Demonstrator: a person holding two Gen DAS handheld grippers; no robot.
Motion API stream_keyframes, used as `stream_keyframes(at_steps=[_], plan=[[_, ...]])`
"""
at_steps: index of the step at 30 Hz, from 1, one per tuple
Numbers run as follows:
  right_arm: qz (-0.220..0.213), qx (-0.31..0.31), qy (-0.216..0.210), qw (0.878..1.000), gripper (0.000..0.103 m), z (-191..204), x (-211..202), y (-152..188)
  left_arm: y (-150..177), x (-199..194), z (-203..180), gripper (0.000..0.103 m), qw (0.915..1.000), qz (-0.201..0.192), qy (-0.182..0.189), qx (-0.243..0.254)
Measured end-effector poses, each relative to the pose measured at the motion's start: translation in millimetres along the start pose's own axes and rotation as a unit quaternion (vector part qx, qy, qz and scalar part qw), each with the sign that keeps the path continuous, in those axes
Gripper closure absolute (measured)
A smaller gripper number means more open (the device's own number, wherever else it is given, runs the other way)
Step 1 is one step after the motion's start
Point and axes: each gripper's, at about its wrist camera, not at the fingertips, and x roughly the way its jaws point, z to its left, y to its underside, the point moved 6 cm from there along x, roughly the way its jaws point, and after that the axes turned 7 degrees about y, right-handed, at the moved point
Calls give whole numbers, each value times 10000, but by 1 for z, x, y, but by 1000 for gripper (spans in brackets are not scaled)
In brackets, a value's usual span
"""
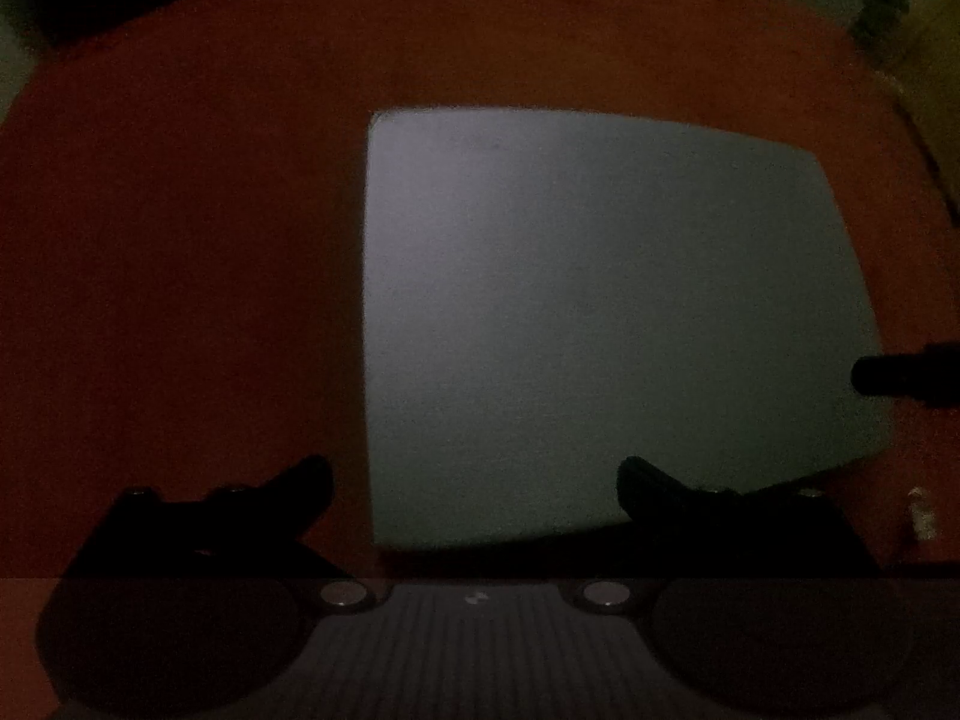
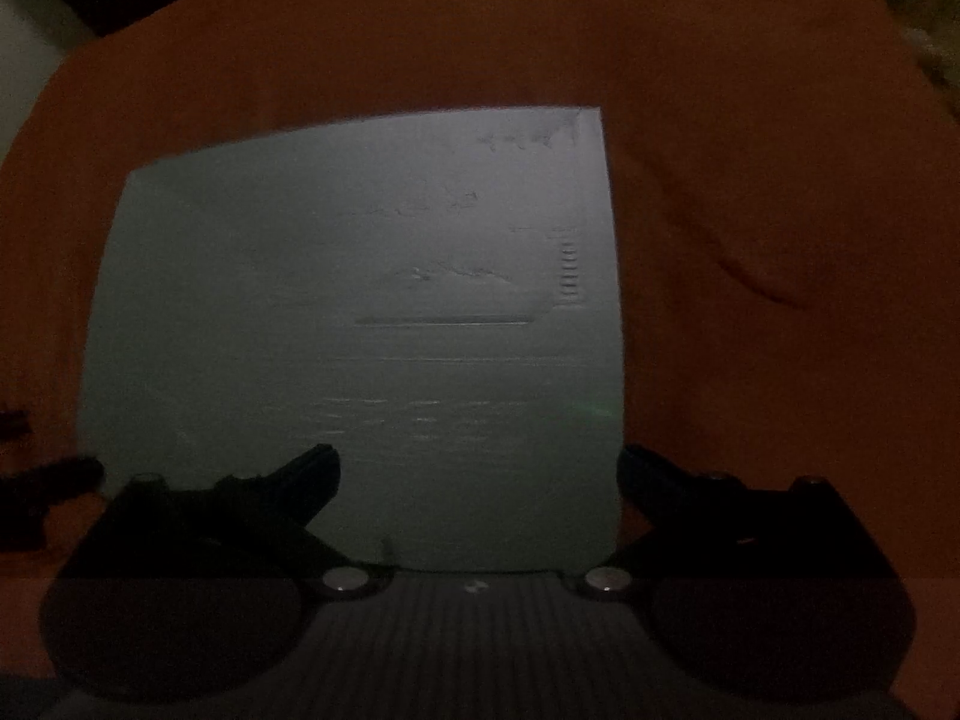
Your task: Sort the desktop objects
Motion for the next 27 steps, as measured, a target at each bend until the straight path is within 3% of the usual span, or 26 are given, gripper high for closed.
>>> stream_keyframes(at_steps=[2,5,9,12,14,16,17,21,27], plan=[[-226,25,29,9997,0,6,-15,10,3,-10,-11,0,9997,-70,-36,-215],[-598,85,56,9982,0,13,-37,26,17,-32,-36,0,9978,-616,-48,-246],[-1087,156,121,9939,0,22,-66,47,55,-59,-60,0,9897,-1377,-358,-138],[-1427,118,336,9891,0,23,-83,64,75,-60,-74,0,9879,-1444,-518,-210],[-1695,-1,459,9845,0,27,-93,73,86,-68,-83,0,9874,-1508,-308,-378],[-1934,33,410,9803,0,33,-103,82,93,-76,-84,0,9802,-1873,-205,-605],[-1949,54,349,9802,0,31,-107,87,97,-79,-82,0,9770,-2008,-211,-688],[-1794,141,358,9830,0,28,-101,104,116,-89,-72,0,9768,-1953,-482,-728],[-1626,-4,538,9852,0,27,-86,111,158,-108,-86,0,9793,-1952,-490,-212]])
